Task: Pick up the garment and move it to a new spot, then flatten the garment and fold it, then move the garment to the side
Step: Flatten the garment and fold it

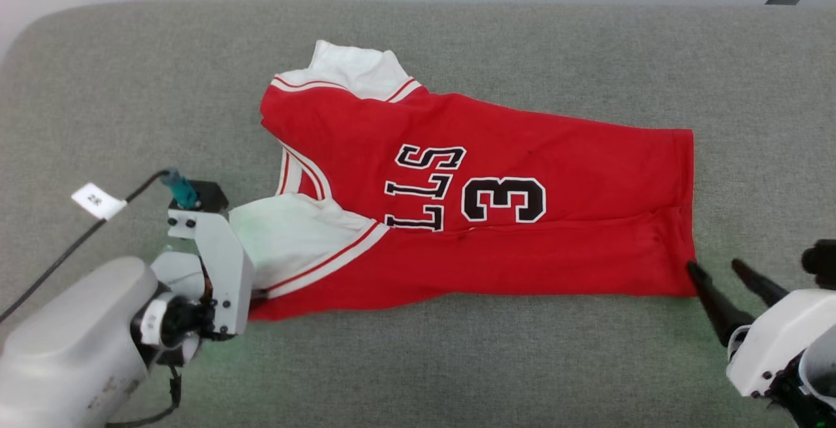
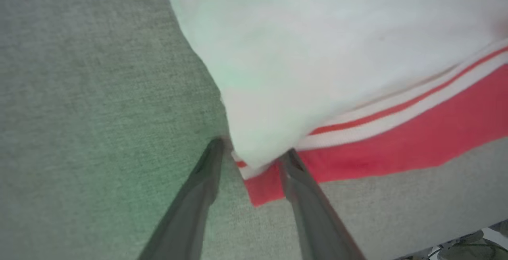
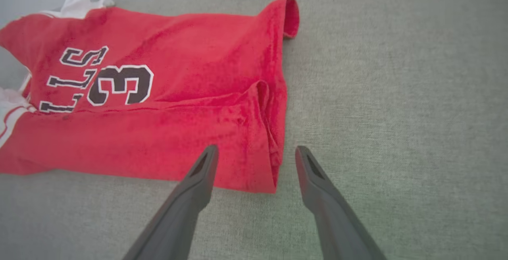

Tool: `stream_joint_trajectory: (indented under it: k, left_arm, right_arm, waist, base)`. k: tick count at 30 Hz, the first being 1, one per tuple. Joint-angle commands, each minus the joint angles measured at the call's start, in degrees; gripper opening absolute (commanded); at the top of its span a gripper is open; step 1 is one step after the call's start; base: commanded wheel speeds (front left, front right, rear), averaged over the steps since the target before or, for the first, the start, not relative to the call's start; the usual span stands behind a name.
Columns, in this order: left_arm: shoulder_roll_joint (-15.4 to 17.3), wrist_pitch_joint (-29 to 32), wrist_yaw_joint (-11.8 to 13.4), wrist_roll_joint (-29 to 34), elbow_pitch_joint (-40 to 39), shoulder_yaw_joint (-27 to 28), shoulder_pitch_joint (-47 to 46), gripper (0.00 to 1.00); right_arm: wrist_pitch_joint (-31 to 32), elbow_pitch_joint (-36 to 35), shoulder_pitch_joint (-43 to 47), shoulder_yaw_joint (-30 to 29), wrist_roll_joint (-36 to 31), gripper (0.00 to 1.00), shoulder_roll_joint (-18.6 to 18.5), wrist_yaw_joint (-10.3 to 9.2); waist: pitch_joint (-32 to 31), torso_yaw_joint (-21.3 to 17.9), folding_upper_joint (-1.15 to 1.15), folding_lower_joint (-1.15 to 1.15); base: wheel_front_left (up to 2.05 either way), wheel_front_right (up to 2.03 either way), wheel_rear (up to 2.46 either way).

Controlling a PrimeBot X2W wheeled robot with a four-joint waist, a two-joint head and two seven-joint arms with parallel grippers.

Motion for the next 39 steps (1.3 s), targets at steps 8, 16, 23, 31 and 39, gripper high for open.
stream_joint_trajectory:
  k: [8,16,23,31,39]
  left_arm:
    - [-4.3,0.1,-2.8,-0.4,5.2,-1.1,-0.2,0.0]
    - [-6.7,-0.8,-4.6,-0.3,7.4,-0.9,-1.9,0.0]
    - [-8.1,-1.6,-6.0,0.0,9.8,-0.9,-3.0,0.0]
    - [-7.4,-0.6,-6.9,-1.1,11.0,-0.4,-3.0,0.0]
    - [-3.3,2.8,-4.8,-1.5,5.9,-0.6,-2.3,0.0]
  right_arm:
    - [6.9,5.1,-4.7,1.7,-1.0,1.0,-0.7,-0.09]
    - [12.3,13.7,-10.1,2.6,-3.1,1.0,-1.2,-0.09]
    - [17.9,23.7,-13.0,5.7,-4.7,0.0,-0.8,-0.09]
    - [20.2,24.9,-13.7,6.8,-2.9,0.0,-3.0,-0.09]
    - [23.4,19.7,-12.1,6.9,0.6,0.0,-7.7,-0.11]
  waist:
    - [1.3,0.6,0.0,0.0]
    - [2.4,1.8,0.0,0.0]
    - [2.5,2.7,0.0,0.0]
    - [0.7,3.2,0.0,0.0]
    - [-1.4,3.3,0.0,0.0]
  base:
    - [0.0,0.0,0.0]
    - [0.0,0.0,0.0]
    - [0.0,0.0,0.0]
    - [0.0,0.0,0.0]
    - [0.0,0.0,0.0]
